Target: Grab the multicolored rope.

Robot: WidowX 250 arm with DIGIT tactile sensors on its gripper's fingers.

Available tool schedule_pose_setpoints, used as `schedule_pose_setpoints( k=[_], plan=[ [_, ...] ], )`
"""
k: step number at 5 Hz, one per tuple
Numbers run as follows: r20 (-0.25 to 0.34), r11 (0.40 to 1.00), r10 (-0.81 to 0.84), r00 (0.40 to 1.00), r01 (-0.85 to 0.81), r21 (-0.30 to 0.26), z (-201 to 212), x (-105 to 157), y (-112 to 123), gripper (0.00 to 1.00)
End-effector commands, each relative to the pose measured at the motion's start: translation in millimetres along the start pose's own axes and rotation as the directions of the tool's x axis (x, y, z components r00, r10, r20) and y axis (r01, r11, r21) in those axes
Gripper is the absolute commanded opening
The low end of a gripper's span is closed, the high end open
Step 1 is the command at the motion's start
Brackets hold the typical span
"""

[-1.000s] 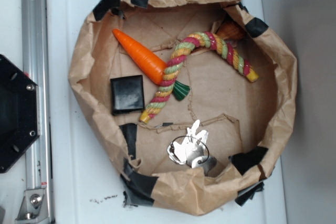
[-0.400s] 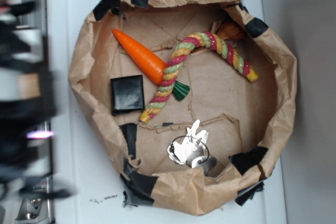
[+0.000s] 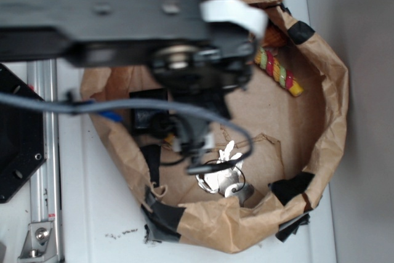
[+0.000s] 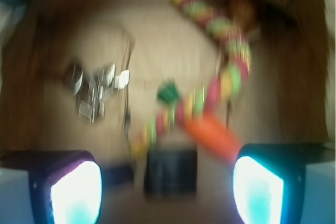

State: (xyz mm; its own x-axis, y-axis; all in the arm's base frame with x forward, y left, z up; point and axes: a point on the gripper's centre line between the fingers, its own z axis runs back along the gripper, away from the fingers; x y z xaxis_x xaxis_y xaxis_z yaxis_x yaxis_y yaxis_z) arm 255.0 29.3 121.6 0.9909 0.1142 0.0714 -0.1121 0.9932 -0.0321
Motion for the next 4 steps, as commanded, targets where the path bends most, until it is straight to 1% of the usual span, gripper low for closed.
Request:
schedule_pose_setpoints(
  k=[1, 2, 3, 4],
  plan=[
    [0.017, 0.917, 0.385, 0.923, -0.385, 0.105, -16.7, 22.5, 40.2, 1.0],
    [0.02, 0.78, 0.592, 0.806, -0.579, 0.238, -19.1, 6.5, 59.0, 1.0],
    [-0.026, 0.772, 0.613, 0.79, -0.591, 0.236, -38.9, 9.3, 70.3, 1.0],
    [-0.145, 0.797, 0.601, 0.786, -0.575, 0.186, -83.0, 20.8, 71.3, 1.0]
  ],
)
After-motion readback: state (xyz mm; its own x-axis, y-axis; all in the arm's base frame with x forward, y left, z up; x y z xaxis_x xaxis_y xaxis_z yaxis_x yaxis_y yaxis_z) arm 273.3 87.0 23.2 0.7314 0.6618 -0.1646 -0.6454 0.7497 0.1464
